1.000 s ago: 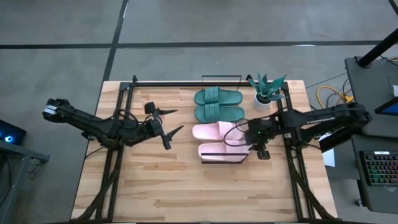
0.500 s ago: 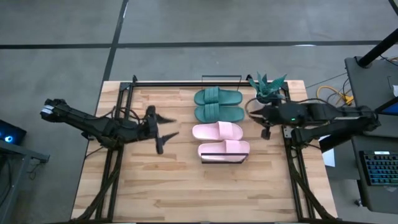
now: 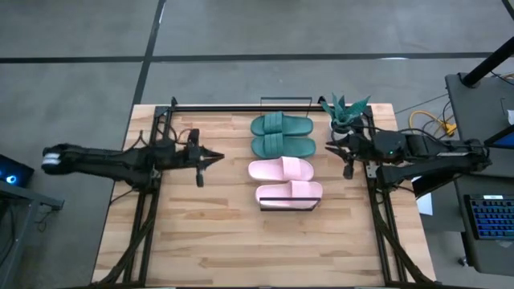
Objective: Pick and place slides into the shelf
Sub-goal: Return to Home Position
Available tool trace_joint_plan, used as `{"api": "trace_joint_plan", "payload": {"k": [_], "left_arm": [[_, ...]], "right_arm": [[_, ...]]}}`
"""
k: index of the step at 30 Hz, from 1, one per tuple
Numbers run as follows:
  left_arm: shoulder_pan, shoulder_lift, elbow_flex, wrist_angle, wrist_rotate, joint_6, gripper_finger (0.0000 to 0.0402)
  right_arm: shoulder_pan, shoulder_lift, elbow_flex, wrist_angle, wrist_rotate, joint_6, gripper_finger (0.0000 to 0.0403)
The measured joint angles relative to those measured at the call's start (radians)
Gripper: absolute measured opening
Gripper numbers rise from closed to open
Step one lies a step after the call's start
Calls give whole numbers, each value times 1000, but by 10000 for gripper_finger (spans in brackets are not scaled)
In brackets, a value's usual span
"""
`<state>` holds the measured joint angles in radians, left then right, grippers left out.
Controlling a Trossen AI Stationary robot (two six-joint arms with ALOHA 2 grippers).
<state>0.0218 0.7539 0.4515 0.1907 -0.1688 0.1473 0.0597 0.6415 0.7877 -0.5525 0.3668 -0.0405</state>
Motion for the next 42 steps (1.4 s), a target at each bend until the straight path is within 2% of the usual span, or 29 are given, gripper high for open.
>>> {"api": "trace_joint_plan", "payload": {"k": [3, 10, 16, 21, 24, 30, 34, 38, 42], "left_arm": [[58, -76, -58, -25, 103, -44, 6], [34, -273, -210, -42, 76, -168, 1], [-87, -344, -293, -42, -21, -217, 0], [-215, -373, -345, -24, -157, -143, 0], [-264, -440, -375, -26, -183, -109, 0], [-279, -626, -413, -127, -255, -87, 0], [-279, -741, -414, -188, -256, -73, 0], [-279, -709, -399, -192, -259, -53, 0], [-278, -697, -410, -201, -264, -60, 0]], "right_arm": [[1, 13, -9, 10, -1, 33, 54], [1, 34, -11, 14, -4, 25, 54], [1, 34, -11, 11, -4, 14, 54], [1, 34, -11, 11, -4, 17, 54], [1, 34, -12, 11, -7, 17, 54], [2, 13, -17, 10, -7, -37, 54], [2, -39, -70, 25, -8, -58, 54], [1, -116, -215, 189, -42, -98, 54], [0, -194, -417, 525, -252, -122, 50]]}}
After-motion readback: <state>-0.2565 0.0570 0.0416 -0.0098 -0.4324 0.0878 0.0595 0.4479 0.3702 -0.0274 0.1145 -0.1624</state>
